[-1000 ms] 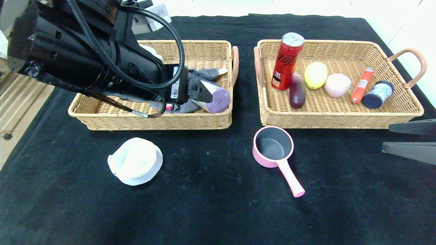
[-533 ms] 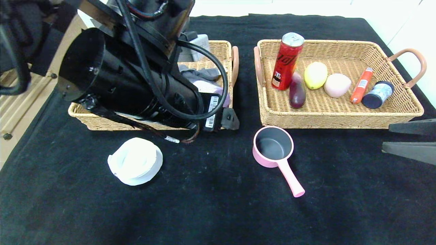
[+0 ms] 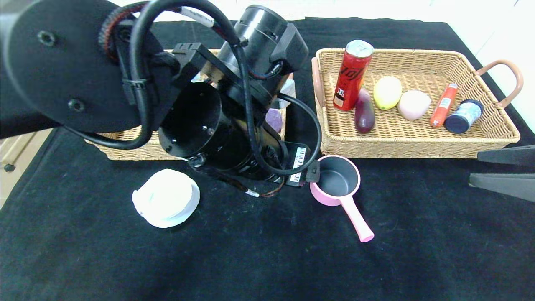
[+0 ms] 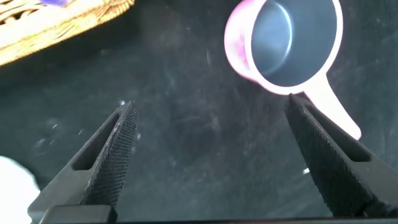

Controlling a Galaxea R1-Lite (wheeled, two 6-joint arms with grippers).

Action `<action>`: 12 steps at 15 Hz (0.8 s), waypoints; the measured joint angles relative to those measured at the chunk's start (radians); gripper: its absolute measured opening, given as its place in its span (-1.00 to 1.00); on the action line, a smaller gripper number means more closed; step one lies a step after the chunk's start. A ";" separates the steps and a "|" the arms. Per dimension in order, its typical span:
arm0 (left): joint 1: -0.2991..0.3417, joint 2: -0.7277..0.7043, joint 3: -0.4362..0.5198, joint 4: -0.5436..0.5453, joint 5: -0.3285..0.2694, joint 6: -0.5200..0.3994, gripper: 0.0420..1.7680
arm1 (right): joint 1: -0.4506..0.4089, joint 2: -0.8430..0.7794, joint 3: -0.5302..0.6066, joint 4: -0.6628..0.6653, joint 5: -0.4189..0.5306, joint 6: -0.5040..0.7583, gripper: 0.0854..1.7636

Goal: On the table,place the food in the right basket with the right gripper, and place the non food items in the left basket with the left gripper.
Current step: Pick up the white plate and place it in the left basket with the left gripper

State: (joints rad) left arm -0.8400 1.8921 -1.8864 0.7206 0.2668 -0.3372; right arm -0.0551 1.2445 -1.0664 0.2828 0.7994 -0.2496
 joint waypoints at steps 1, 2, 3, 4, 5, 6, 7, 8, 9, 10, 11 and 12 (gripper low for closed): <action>-0.001 0.016 -0.015 -0.001 0.000 -0.005 0.94 | 0.000 0.000 0.000 0.000 0.000 0.000 0.94; -0.002 0.032 -0.030 -0.001 0.000 -0.007 0.94 | 0.000 -0.001 0.000 0.000 0.000 0.000 0.94; -0.002 0.047 -0.046 -0.002 0.000 -0.008 0.94 | 0.000 -0.001 0.000 0.000 0.000 0.000 0.94; -0.002 0.063 -0.059 -0.003 0.002 -0.008 0.94 | 0.000 -0.002 0.000 0.000 0.000 0.000 0.94; -0.002 0.077 -0.065 -0.008 0.008 -0.007 0.94 | 0.000 -0.002 0.000 0.000 0.000 0.001 0.94; -0.002 0.089 -0.070 -0.024 0.016 -0.005 0.94 | 0.000 -0.002 0.000 0.000 0.000 0.001 0.94; -0.002 0.102 -0.073 -0.035 0.027 -0.002 0.94 | 0.000 -0.002 0.000 0.000 0.001 0.000 0.94; -0.002 0.113 -0.076 -0.040 0.030 0.000 0.94 | 0.000 -0.002 0.000 0.000 0.001 0.001 0.94; -0.002 0.122 -0.079 -0.040 0.031 0.002 0.94 | 0.000 -0.003 0.000 0.000 0.001 0.001 0.94; -0.002 0.132 -0.081 -0.040 0.032 0.004 0.94 | 0.000 -0.003 0.000 0.000 0.001 0.001 0.94; -0.002 0.141 -0.081 -0.041 0.033 0.005 0.94 | 0.000 -0.004 0.000 0.000 0.000 0.001 0.94; -0.002 0.150 -0.082 -0.041 0.041 0.006 0.94 | 0.000 -0.004 0.000 0.000 0.001 0.001 0.94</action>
State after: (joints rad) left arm -0.8423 2.0417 -1.9685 0.6796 0.3083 -0.3313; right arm -0.0551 1.2402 -1.0660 0.2832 0.8000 -0.2487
